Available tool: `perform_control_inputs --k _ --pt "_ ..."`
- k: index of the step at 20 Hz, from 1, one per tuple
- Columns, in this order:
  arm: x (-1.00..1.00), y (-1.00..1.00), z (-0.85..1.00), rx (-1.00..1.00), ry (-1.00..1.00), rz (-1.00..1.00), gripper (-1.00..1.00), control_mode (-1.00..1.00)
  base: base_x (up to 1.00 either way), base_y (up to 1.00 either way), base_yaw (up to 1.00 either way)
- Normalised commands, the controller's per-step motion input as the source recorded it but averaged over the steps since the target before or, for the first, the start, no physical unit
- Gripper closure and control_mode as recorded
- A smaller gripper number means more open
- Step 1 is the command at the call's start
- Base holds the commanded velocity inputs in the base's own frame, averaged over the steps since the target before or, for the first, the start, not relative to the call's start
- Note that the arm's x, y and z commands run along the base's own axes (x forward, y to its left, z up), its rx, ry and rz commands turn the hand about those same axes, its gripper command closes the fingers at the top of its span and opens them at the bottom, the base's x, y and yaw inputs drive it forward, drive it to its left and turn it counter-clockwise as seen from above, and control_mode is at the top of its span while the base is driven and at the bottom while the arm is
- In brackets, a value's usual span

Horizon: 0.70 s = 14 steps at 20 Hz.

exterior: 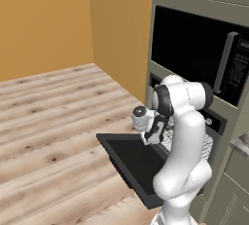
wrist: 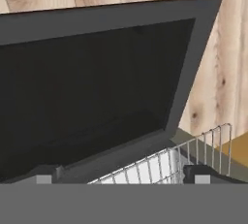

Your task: Place the fish on the top rack of the oven, and slide the tray back inside. Close the oven door.

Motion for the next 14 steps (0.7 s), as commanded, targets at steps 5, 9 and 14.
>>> perform_control_inputs --k 5,9,14 --pt "-0.06 -0.09 -0.43 -0.13 0.08 0.05 -1.00 -1.00 0.00 0.00 0.00" --pt "0.18 -0.57 -0.27 -0.08 0.05 0.00 -1.00 -1.00 0.00 0.00 0.00" --pt "0.28 -0.73 -0.52 -0.11 0.10 0.00 -1.00 -1.00 0.00 0.00 0.00"
